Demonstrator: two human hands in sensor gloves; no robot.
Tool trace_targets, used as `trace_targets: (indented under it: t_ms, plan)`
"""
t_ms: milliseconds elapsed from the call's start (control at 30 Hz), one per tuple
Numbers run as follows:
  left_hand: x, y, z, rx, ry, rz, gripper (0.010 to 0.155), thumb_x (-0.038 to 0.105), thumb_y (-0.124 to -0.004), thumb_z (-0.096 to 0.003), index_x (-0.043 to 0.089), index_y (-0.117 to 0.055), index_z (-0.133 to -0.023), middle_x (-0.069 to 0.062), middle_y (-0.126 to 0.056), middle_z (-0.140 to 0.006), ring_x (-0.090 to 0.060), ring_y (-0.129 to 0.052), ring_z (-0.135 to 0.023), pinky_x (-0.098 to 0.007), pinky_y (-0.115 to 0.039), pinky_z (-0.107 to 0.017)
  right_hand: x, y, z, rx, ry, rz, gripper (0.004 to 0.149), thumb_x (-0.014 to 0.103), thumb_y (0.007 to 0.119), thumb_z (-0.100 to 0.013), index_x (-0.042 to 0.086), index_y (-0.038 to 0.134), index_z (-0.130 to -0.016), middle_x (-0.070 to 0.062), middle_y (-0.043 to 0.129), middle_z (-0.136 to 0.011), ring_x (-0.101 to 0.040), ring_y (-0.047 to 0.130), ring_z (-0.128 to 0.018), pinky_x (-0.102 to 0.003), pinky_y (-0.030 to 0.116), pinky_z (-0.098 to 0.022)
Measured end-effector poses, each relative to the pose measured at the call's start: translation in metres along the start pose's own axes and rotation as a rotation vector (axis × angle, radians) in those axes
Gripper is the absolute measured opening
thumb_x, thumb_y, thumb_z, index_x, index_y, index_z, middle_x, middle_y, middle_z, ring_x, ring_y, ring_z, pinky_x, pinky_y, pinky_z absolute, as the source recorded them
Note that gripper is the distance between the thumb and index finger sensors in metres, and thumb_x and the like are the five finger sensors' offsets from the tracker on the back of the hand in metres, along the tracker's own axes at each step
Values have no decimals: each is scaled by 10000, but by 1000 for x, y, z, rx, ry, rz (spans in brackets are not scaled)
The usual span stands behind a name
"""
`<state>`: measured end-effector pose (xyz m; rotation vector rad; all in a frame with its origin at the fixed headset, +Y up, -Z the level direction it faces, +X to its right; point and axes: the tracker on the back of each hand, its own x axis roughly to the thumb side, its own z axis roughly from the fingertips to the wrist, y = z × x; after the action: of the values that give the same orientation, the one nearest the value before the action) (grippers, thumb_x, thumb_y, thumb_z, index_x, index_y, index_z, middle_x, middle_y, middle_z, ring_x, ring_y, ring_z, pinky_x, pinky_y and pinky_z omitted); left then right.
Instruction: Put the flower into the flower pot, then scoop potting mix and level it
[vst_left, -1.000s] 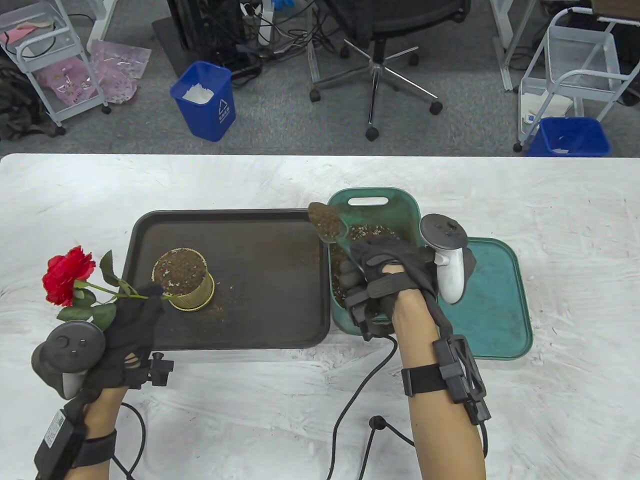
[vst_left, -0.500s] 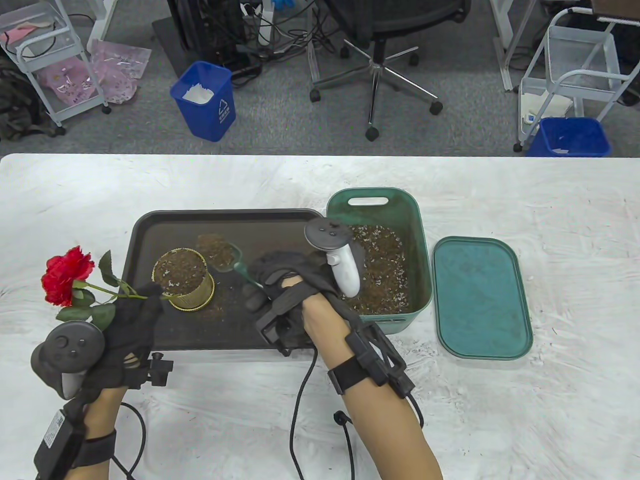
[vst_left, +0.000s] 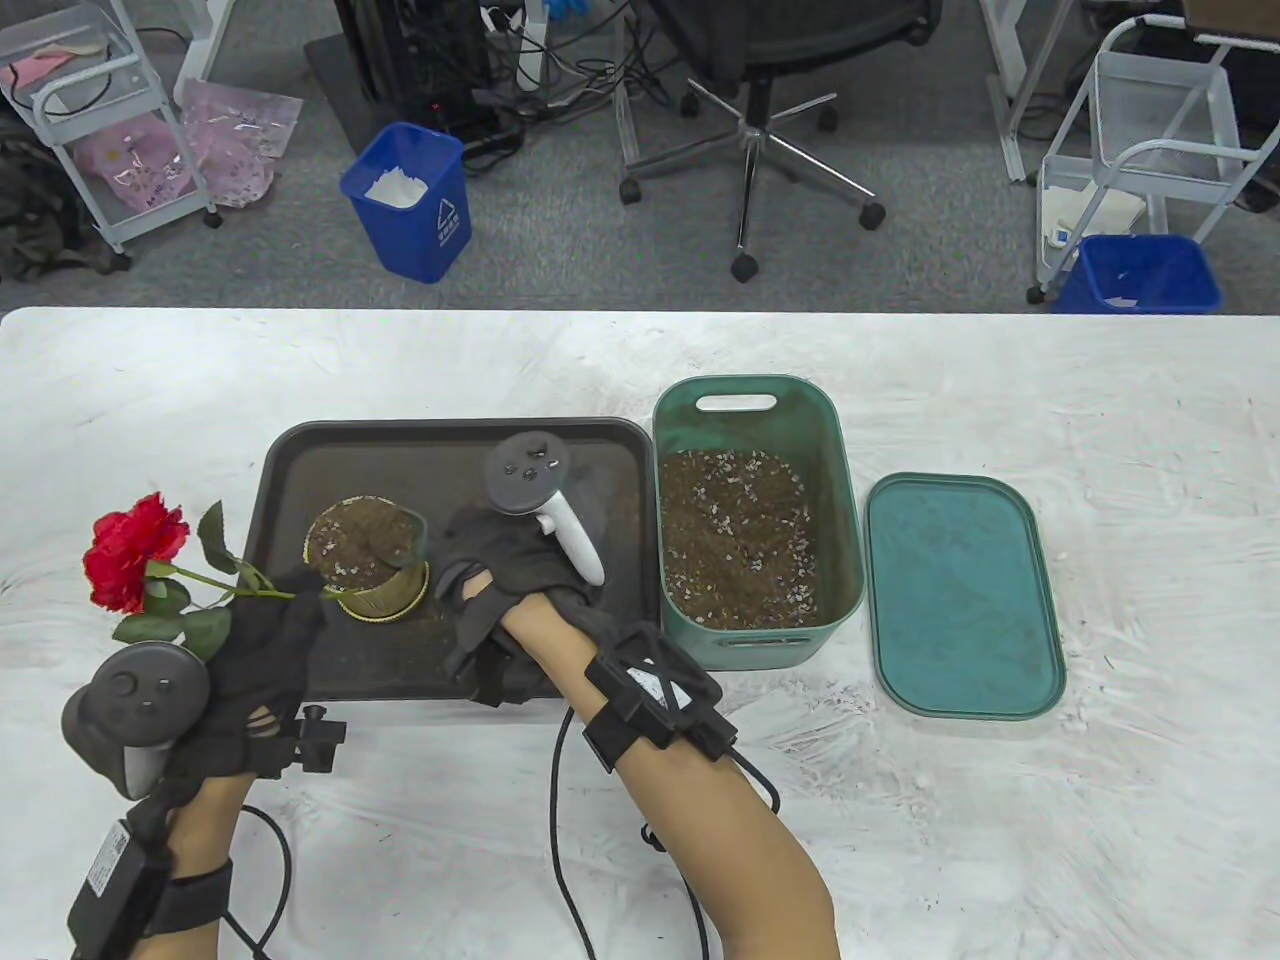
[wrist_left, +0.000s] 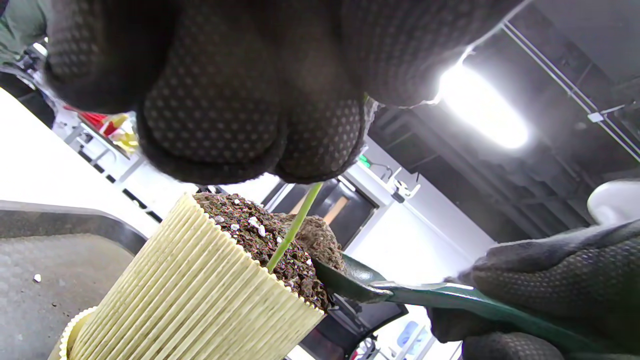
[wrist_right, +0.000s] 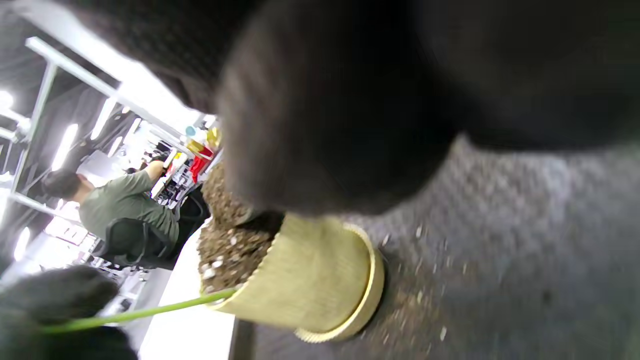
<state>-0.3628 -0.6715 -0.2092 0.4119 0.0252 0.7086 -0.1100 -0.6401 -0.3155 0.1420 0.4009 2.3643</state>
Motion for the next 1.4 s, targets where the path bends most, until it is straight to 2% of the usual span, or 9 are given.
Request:
trace_targets:
  t_ms: [167,467,800,1067,1300,1400]
  plan:
    - [0,0,0,0,1,0,465,405,-815,-386,162,-940,-762,-18,-1051,-554,-255,-1094,-337,-422,-918,-354,19,6,11,-104,-114,198,475,345,835,-384,52,853,-757,-192,1020,-505,-197,1044,-43,-345,932,56]
    - [0,0,0,-3,-4,2,465,406,-814,-387,162,-939,-762,-18,-1051,-555,-254,-1094,-339,-422,-918,-354,36,16,29,-233,-220,382,483,344,828,-386,53,835,-771,-189,1013,-538,-209,1062,-105,-358,951,6]
    - [0,0,0,-5,-4,4,465,405,-815,-387,161,-941,-762,-18,-1051,-554,-254,-1094,-338,-422,-918,-355,47,24,33,-306,-278,502,486,342,829,-384,65,825,-783,-181,1006,-567,-227,1063,-147,-380,953,-35]
    - [0,0,0,-8,-3,7,464,405,-815,-387,161,-941,-761,-21,-1051,-554,-255,-1094,-338,-422,-918,-355,50,30,35,-364,-337,626,499,319,832,-375,80,802,-812,-181,987,-631,-262,1066,-238,-417,955,-113]
    - [1,0,-1,-9,-1,11,466,405,-815,-387,161,-939,-763,-21,-1051,-555,-254,-1094,-339,-421,-918,-356,47,24,33,-390,-353,669,531,284,852,-358,84,768,-842,-179,958,-686,-275,1061,-306,-435,956,-172]
    - [1,0,-1,-9,-1,13,465,405,-815,-387,161,-939,-763,-18,-1051,-555,-256,-1093,-338,-422,-918,-354,41,8,36,-410,-336,647,529,288,850,-359,85,770,-840,-178,960,-683,-274,1062,-306,-435,957,-173]
